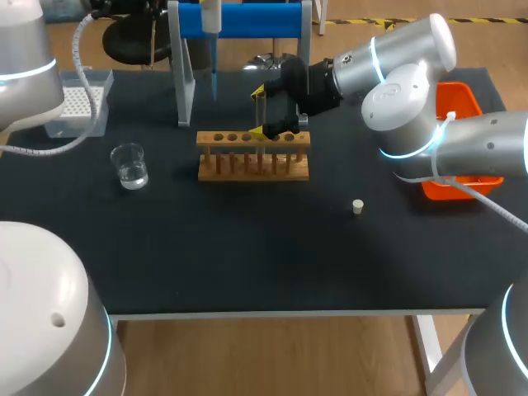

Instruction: Invert the test tube, pick up the pipette, mount the tip to pipette, aspirate from beaker and dispense into the tube, eject the tip, return the pipette, and cap with the stopper.

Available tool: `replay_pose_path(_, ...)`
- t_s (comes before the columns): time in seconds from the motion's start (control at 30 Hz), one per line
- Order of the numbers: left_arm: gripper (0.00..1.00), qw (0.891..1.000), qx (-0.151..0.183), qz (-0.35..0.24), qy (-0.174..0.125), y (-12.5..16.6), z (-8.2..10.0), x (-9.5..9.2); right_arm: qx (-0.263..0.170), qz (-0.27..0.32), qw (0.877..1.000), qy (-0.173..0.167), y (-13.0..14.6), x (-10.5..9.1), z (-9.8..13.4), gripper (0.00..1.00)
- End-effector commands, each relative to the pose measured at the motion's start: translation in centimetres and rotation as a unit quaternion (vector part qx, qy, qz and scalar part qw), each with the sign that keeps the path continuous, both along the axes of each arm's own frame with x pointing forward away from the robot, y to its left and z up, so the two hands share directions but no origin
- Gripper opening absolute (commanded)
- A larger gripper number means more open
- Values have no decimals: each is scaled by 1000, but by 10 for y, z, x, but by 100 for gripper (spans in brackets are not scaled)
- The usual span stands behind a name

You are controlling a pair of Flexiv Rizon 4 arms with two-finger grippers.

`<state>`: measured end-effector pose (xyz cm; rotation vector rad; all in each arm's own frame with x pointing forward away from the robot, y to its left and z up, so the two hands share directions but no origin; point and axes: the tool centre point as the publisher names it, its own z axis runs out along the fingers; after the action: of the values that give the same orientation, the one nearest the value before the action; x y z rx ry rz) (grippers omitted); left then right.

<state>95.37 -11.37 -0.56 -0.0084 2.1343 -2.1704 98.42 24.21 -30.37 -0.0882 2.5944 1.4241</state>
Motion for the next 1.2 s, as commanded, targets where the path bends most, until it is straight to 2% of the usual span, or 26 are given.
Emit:
replay_pose_path(0.03, 0, 1000, 1, -1, 0, 0, 1, 0, -1, 0, 1000, 0, 0, 0, 1, 100)
replay_pose_path(0.3, 0, 1000, -1, -2, 2, -1, 2, 0, -1, 0, 1000, 0, 0, 0, 1, 100)
replay_pose_path(0.57, 0, 999, -20, -28, -22, -23, 15, -3, -1, 0, 1000, 0, 0, 0, 1, 100)
replay_pose_path(0.73, 0, 998, -27, -42, -24, -38, 18, -4, -1, 0, 1000, 0, 0, 0, 1, 100)
replay_pose_path(1.2, 0, 997, -34, -64, -3, -63, 23, 1, -1, 0, 1000, 0, 0, 0, 1, 100)
